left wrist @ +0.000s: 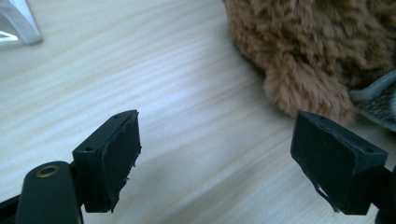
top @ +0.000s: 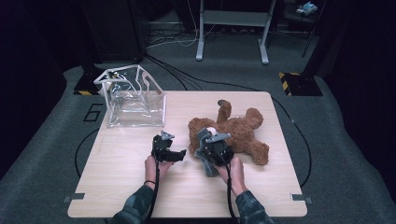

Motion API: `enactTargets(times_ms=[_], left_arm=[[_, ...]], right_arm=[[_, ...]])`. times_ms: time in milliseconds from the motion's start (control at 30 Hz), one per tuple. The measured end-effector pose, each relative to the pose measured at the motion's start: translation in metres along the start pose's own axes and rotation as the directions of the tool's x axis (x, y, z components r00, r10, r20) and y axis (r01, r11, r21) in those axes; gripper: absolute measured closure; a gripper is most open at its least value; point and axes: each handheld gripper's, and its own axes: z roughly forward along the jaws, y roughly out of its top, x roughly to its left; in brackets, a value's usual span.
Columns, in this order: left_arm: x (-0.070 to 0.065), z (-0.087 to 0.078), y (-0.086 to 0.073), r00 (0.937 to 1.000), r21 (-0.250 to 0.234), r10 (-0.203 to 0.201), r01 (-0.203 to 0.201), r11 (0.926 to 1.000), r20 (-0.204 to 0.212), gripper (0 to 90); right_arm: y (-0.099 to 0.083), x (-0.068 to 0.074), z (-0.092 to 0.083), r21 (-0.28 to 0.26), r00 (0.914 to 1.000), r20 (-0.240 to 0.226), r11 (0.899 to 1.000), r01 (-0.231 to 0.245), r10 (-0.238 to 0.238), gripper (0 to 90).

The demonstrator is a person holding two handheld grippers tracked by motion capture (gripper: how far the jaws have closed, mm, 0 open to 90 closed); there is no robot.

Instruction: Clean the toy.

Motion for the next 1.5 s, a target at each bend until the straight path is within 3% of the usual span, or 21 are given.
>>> enactTargets(times_ms=[67, 133, 233, 300, 367, 433, 533, 633, 700, 733, 800, 933, 1000, 1100, 1200, 1300, 1333, 1367, 1500], left_arm=[[-0.001, 0.001, -0.002, 0.9997, 0.025, 0.026, -0.026, 0.9994, 0.0, 15.6], [-0.002, 0.003, -0.005, 0.9996, 0.018, 0.026, -0.026, 0.9995, -0.009, 15.5], [-0.002, 0.004, -0.008, 0.9998, 0.016, 0.02, -0.02, 0.9997, -0.007, 15.5], [0.0, 0.004, -0.011, 0.9992, 0.033, 0.04, -0.04, 0.9987, -0.007, 15.4], [0.0, 0.005, -0.011, 0.9992, 0.034, 0.039, -0.038, 0.9987, -0.01, 15.4], [-0.002, 0.007, -0.014, 0.9996, 0.029, 0.026, -0.025, 0.9992, -0.014, 15.2], [-0.002, 0.007, -0.015, 0.9986, 0.029, 0.049, -0.048, 0.9984, -0.021, 15.3], [-0.003, 0.007, -0.015, 0.9987, 0.027, 0.046, -0.046, 0.9986, -0.022, 15.2], [-0.003, 0.007, -0.015, 0.9984, 0.029, 0.049, -0.048, 0.9984, -0.027, 15.1], [-0.004, 0.007, -0.016, 0.9982, 0.028, 0.053, -0.053, 0.9982, -0.027, 15.0], [-0.004, 0.008, -0.016, 0.9976, 0.027, 0.06, -0.059, 0.9979, -0.035, 15.1], [-0.004, 0.007, -0.018, 0.9973, 0.014, 0.062, -0.062, 0.998, -0.039, 15.0], [-0.005, 0.007, -0.018, 0.9978, 0.012, 0.054, -0.054, 0.9985, -0.038, 15.0], [-0.004, 0.006, -0.018, 0.9979, 0.016, 0.056, -0.055, 0.9983, -0.032, 14.8], [-0.008, 0.005, -0.019, 0.9985, 0.015, 0.05, -0.049, 0.9987, -0.025, 14.7], [-0.013, 0.004, -0.019, 0.9986, 0.006, 0.05, -0.05, 0.9987, -0.02, 14.7], [-0.013, 0.004, -0.019, 0.9986, 0.006, 0.05, -0.05, 0.9987, -0.02, 14.7], [-0.017, 0.003, -0.018, 0.9987, -0.005, 0.049, -0.049, 0.9988, -0.016, 14.6], [-0.024, 0.001, -0.018, 0.9983, -0.019, 0.057, -0.057, 0.9982, -0.012, 14.7]], right_arm=[[-0.003, 0.001, 0.007, 0.041, 0.9998, -0.011, 0.999, -0.014, 0.015, 79.4], [-0.007, 0.0, 0.014, 0.092, 0.9995, -0.029, 0.996, -0.011, 0.014, 79.4], [-0.008, -0.001, 0.013, 0.097, 0.9989, -0.044, 0.995, -0.014, 0.019, 79.3], [-0.007, -0.001, 0.001, 0.075, 0.9982, -0.051, 0.997, -0.026, 0.03, 79.2], [-0.006, -0.002, -0.007, 0.052, 0.998, -0.055, 0.998, -0.027, 0.029, 79.1], [-0.003, -0.004, -0.022, -0.006, 0.9983, -0.045, 0.999, -0.039, 0.038, 79.0], [0.0, -0.007, -0.028, -0.042, 0.9988, -0.019, 0.998, -0.045, 0.045, 78.9], [0.001, -0.009, -0.024, -0.047, 0.9985, -0.008, 0.997, -0.055, 0.055, 78.7], [0.002, -0.009, -0.016, -0.028, 0.9982, 0.001, 0.998, -0.06, 0.06, 78.3], [0.0, -0.009, -0.003, 0.023, 0.998, -0.008, 0.998, -0.063, 0.063, 78.2], [-0.004, -0.006, 0.008, 0.065, 0.9984, -0.013, 0.996, -0.054, 0.055, 78.4], [-0.01, -0.003, 0.019, 0.136, 0.9968, -0.056, 0.99, -0.048, 0.056, 78.6], [-0.01, -0.003, 0.018, 0.136, 0.9961, -0.068, 0.99, -0.047, 0.057, 78.7], [-0.009, -0.006, 0.0, 0.091, 0.9948, -0.081, 0.994, -0.053, 0.061, 78.9], [-0.004, -0.014, -0.031, 0.009, 0.9959, -0.06, 0.998, -0.067, 0.068, 78.9], [-0.002, -0.028, -0.053, -0.039, 0.9963, -0.024, 0.996, -0.083, 0.083, 79.0], [-0.002, -0.028, -0.053, -0.039, 0.9963, -0.024, 0.996, -0.083, 0.083, 79.0], [-0.003, -0.041, -0.065, -0.061, 0.9947, 0.006, 0.993, -0.103, 0.103, 79.0], [-0.006, -0.065, -0.082, -0.103, 0.9876, 0.073, 0.986, -0.131, 0.139, 79.1]])
